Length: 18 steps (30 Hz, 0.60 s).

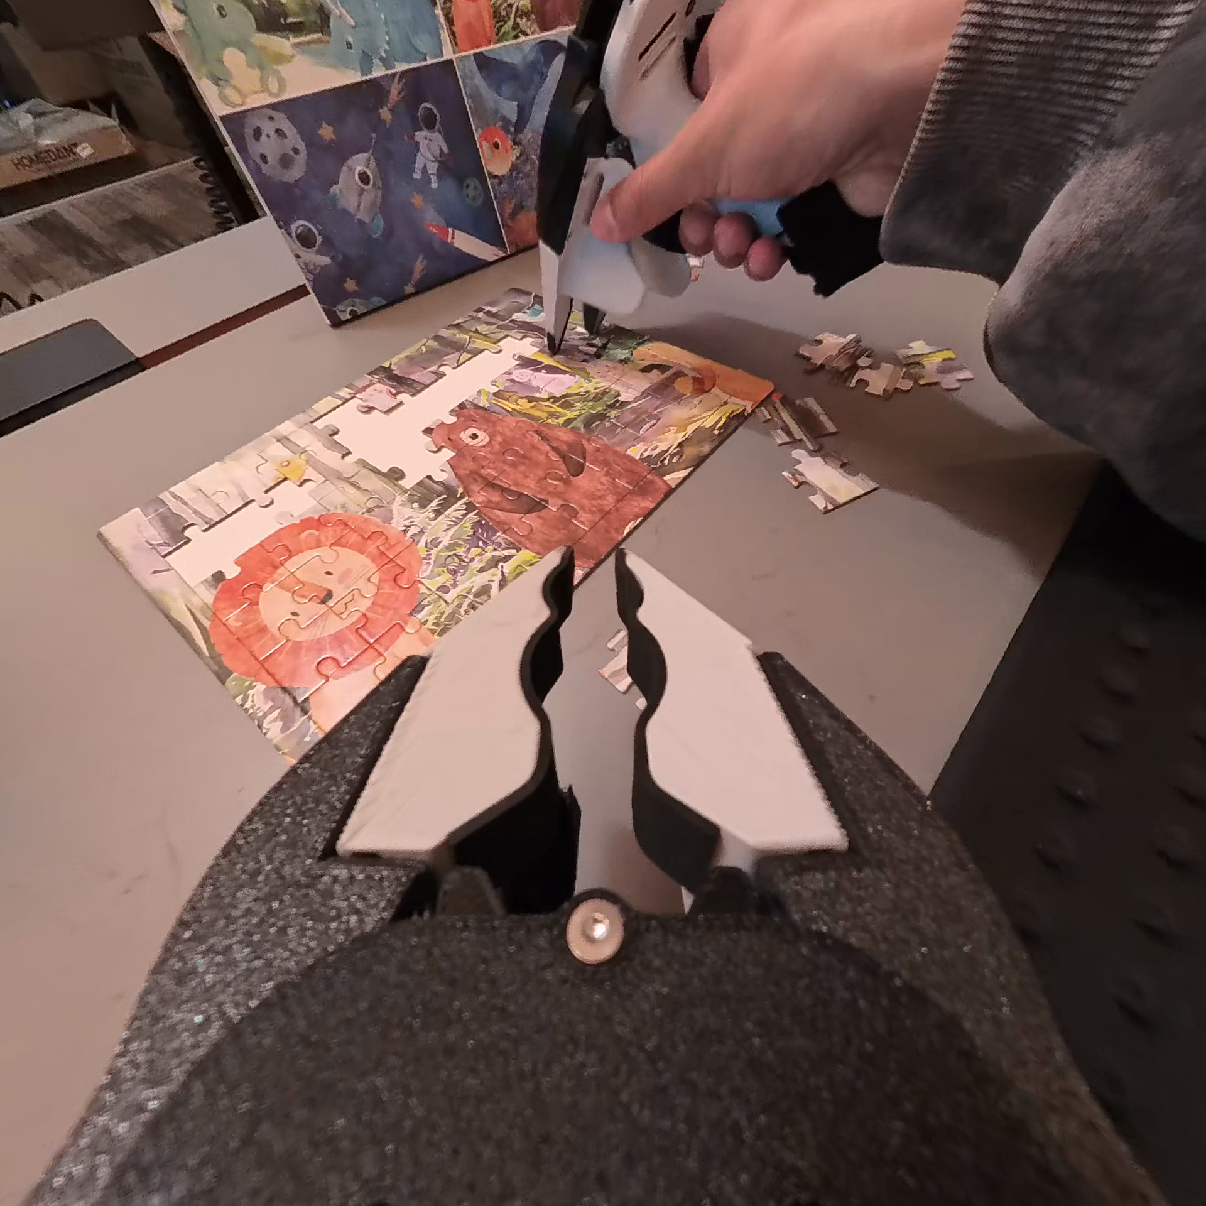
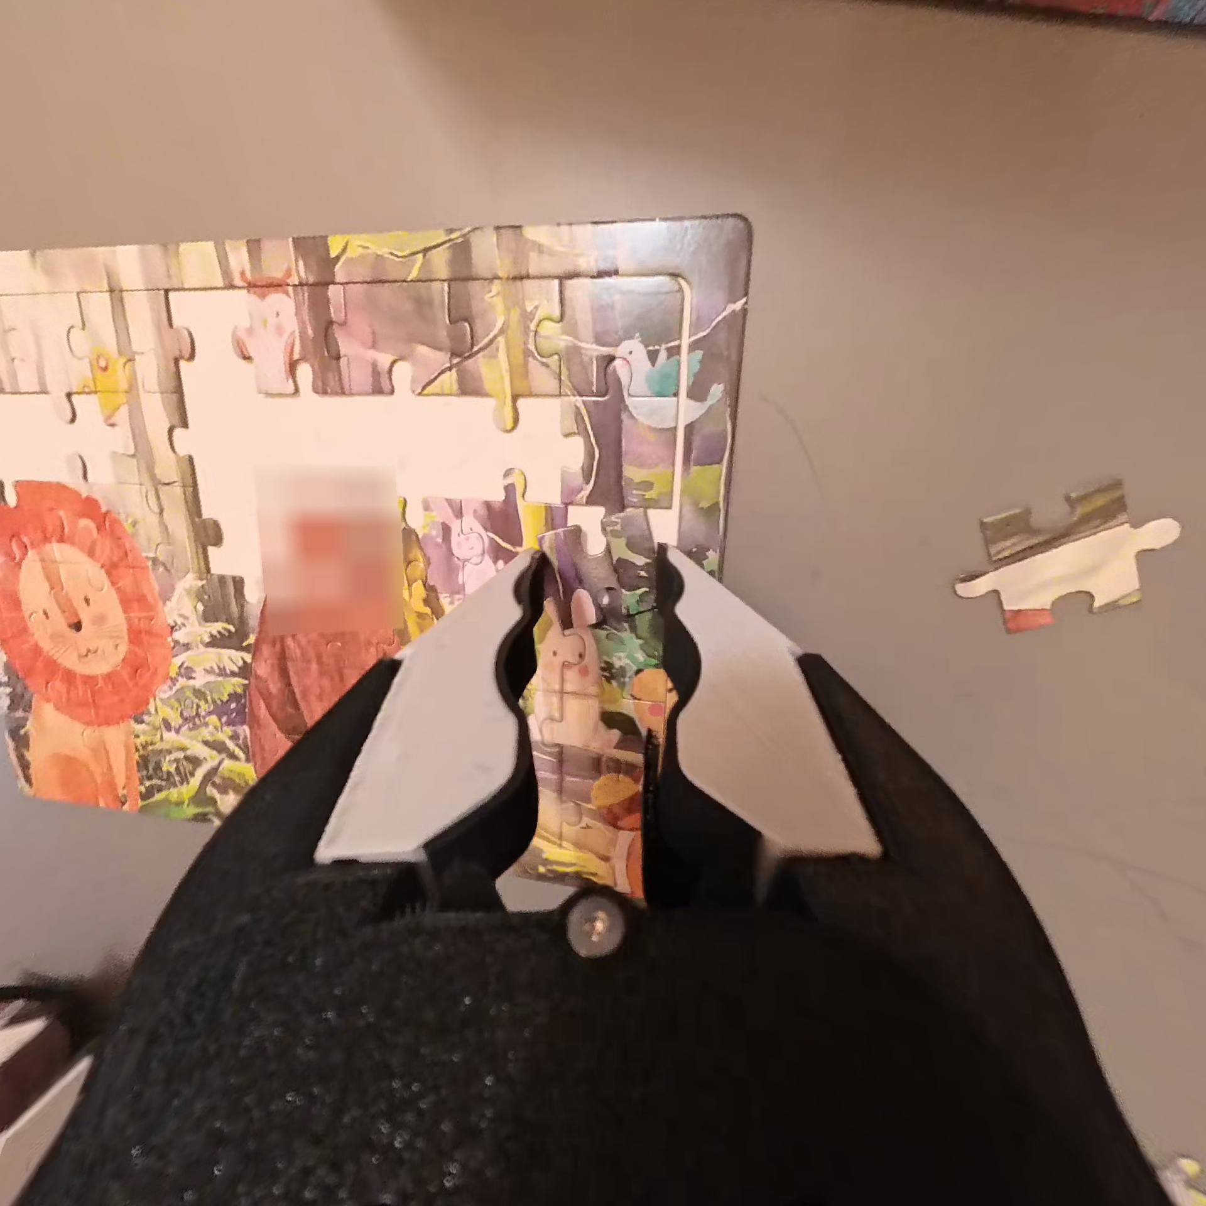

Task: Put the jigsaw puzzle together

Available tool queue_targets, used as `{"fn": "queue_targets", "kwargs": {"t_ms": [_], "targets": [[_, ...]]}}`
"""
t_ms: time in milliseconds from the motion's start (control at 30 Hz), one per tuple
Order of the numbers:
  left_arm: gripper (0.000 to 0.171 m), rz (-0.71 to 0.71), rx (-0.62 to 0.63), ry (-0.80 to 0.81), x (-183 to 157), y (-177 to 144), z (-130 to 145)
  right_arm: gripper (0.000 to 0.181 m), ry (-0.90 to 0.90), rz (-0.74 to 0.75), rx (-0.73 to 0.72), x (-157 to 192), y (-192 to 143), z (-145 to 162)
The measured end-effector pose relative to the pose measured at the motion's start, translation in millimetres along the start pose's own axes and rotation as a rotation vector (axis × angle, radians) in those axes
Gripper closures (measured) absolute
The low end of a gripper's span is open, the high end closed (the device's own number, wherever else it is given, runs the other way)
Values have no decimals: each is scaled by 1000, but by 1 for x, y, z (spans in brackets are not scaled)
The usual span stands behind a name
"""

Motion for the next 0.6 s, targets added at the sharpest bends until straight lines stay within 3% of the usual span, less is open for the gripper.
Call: {"fn": "queue_targets", "kwargs": {"t_ms": [233,333,433,467,567,600], "targets": [[160,-9,-4,38,-3,0,1,145,-68,17,-112,14,-22,-3],[160,-10,2,39,-3,1,2,163,-298,-60,-136,14,-33,-3],[159,-11,16,29,-3,3,3,173,-510,-113,-110,11,-22,6],[156,-18,24,21,-2,4,3,178,-544,-112,-108,9,-17,8],[121,-23,34,-51,-1,8,0,181,-582,-93,-174,4,-8,10],[120,-20,26,-72,0,9,-2,181,-585,-82,-195,3,-6,11]]}}
Point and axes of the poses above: each gripper's, where its closed fingertips meet, y out along the fingers, z out of its underside, x = y × z across the jaws, the point moved 10 cm from there along -y, back along the fingers, and after that the axes turned 9 degrees about -z, right-handed, at the moved point
